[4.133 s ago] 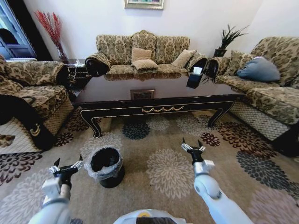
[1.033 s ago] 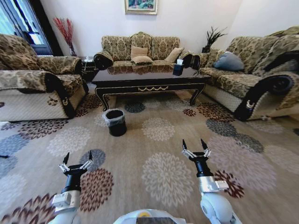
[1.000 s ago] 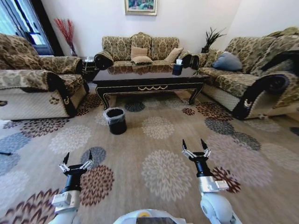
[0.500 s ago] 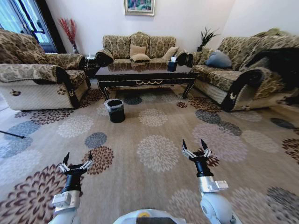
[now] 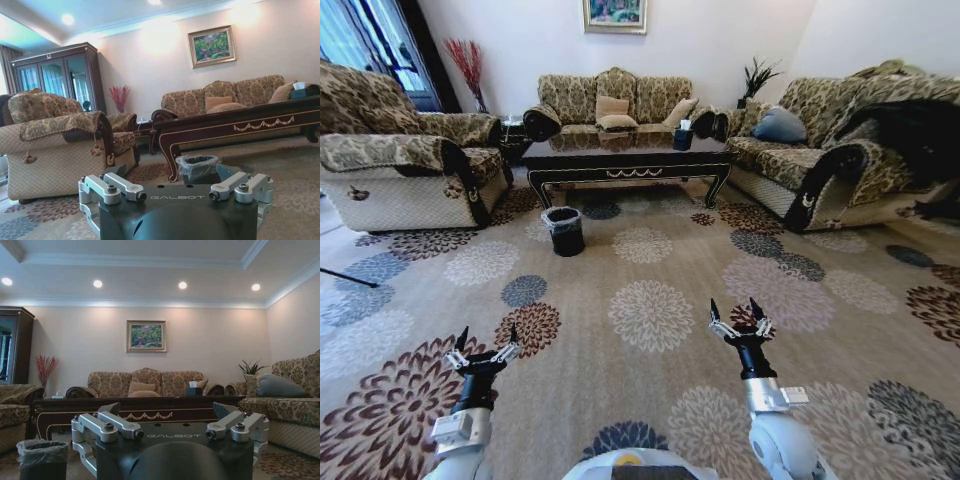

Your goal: Move to the front of the table and pick up the trash from the floor, then place it into the trash bin.

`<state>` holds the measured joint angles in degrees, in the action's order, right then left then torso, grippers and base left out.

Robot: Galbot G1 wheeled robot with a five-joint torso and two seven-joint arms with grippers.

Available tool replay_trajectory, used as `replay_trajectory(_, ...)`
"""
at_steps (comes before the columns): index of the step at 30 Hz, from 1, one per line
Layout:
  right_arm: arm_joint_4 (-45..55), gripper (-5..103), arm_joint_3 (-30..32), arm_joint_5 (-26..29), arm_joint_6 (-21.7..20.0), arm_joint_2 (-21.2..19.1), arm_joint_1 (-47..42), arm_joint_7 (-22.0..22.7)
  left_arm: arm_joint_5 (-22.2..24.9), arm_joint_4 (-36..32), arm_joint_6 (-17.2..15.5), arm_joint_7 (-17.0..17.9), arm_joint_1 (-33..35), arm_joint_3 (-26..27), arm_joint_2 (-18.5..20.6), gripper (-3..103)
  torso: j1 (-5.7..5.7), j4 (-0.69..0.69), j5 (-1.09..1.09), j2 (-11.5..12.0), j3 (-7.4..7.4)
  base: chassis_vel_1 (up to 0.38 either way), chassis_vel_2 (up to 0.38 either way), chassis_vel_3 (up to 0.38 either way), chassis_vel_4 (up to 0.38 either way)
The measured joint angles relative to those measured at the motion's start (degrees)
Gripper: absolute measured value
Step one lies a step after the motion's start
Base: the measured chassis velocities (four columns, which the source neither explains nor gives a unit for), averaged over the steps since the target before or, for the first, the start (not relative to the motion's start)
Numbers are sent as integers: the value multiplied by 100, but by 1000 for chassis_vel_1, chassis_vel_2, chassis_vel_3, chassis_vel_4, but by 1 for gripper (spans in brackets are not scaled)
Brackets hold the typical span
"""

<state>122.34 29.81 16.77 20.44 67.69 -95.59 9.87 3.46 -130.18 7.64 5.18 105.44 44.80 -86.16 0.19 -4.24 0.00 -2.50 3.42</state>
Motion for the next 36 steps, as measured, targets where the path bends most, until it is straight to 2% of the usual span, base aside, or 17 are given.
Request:
replay_trajectory(18,0,100,0,0,0,0,-6,-1,0,1,0,0,2,-1,0,100,-5,0,-1,-2,-3,79,-73,-75,73)
replay_trajectory(36,0,100,0,0,0,0,-2,-1,0,1,0,0,1,-1,0,100,-3,0,-1,-1,0,2,-1,-4,3)
